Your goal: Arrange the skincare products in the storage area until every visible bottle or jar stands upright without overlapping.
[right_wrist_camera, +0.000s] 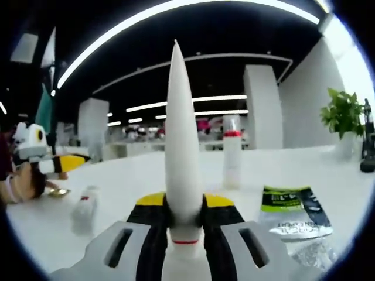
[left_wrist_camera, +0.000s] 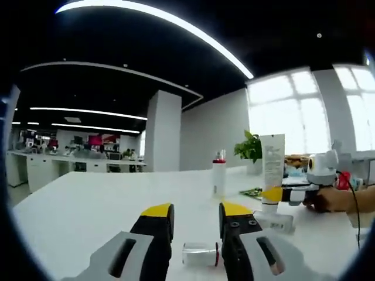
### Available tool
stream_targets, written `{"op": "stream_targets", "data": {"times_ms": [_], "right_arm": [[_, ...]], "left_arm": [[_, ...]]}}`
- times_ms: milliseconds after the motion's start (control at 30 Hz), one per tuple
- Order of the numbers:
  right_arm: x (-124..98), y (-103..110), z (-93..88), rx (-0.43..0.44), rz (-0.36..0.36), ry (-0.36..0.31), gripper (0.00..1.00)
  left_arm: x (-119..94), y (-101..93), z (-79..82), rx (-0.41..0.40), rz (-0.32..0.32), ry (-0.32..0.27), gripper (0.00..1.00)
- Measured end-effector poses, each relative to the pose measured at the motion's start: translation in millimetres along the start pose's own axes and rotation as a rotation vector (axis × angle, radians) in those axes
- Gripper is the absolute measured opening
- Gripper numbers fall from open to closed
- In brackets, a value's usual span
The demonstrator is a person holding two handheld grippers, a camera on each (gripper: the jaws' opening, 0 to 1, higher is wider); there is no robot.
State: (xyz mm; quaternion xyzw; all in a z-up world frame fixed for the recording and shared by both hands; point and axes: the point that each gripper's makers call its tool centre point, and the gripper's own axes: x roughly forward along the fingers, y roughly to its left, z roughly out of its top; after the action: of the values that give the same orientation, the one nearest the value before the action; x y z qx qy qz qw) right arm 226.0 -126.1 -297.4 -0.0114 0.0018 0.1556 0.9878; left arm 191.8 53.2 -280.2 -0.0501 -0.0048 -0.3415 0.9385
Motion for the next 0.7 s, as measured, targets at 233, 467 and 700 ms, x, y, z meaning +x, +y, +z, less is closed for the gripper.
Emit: {"op": "stream_targets", "data": {"times_ms": [233, 467, 700], "right_arm": [[2, -3, -2.6, 0.003, -0.007, 0.016, 0.21], [3, -5, -10.9, -0.038, -0.014, 0.082, 0.21], [-3, -6, -20.6, 0.004, -0.008, 0.169, 0.22]], "left_arm": [[2, -4.9, 0.0, -0.005, -0.019, 0.003, 0.47], [3, -12.3, -3.4, -0.023, -0.055, 0.021, 0.53], [8, -15.3, -11.1, -0.087, -0.107, 0.065, 0.78]]}}
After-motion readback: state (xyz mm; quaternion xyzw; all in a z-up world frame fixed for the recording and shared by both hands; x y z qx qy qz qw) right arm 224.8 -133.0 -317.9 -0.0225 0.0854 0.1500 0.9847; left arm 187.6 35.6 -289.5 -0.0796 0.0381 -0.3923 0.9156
